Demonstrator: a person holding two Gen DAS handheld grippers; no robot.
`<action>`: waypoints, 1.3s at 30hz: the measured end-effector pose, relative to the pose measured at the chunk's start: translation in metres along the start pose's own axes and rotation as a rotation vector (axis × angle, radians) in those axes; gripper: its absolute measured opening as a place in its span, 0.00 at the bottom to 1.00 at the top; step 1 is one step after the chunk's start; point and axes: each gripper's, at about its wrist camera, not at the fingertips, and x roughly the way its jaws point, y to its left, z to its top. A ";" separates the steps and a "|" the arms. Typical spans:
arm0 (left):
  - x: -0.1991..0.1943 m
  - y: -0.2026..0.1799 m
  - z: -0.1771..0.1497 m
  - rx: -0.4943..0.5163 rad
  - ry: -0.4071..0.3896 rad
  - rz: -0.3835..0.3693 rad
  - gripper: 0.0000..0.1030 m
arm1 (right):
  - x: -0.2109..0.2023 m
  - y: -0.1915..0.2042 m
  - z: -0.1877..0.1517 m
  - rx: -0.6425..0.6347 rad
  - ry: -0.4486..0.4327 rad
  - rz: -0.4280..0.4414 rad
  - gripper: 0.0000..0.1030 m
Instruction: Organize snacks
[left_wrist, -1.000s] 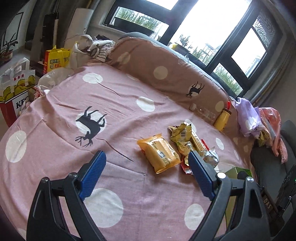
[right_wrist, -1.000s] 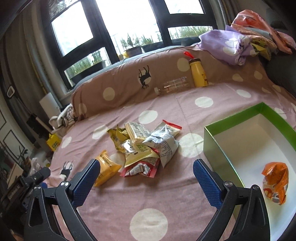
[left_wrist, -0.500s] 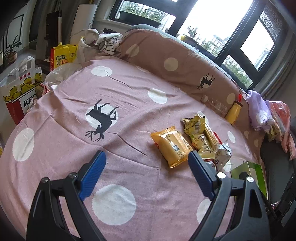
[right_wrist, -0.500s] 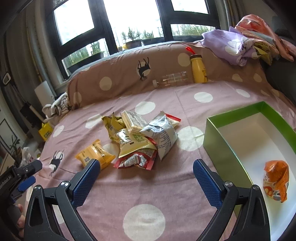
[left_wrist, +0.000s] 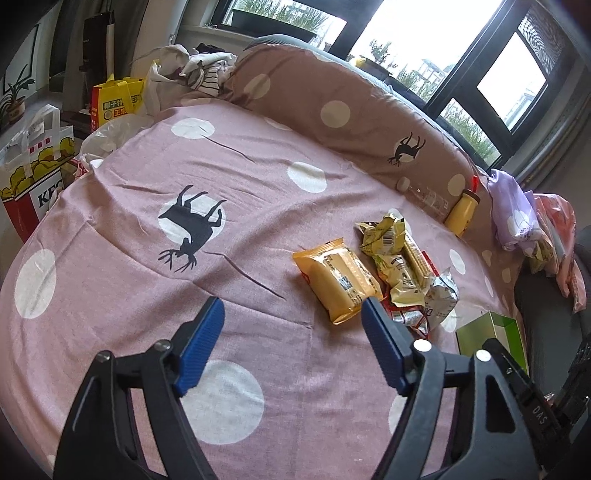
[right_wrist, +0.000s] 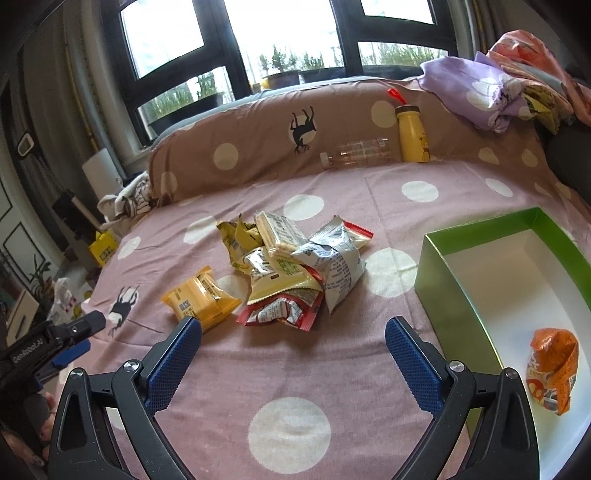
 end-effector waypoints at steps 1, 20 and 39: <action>0.000 0.000 0.000 0.002 0.003 -0.001 0.65 | 0.001 -0.002 0.005 0.006 0.011 0.008 0.97; 0.015 -0.001 0.002 0.025 0.073 0.044 0.60 | 0.140 -0.036 0.061 0.187 0.301 -0.069 0.82; 0.018 -0.019 -0.009 0.095 0.108 0.037 0.60 | 0.049 0.007 0.007 0.086 0.227 0.070 0.54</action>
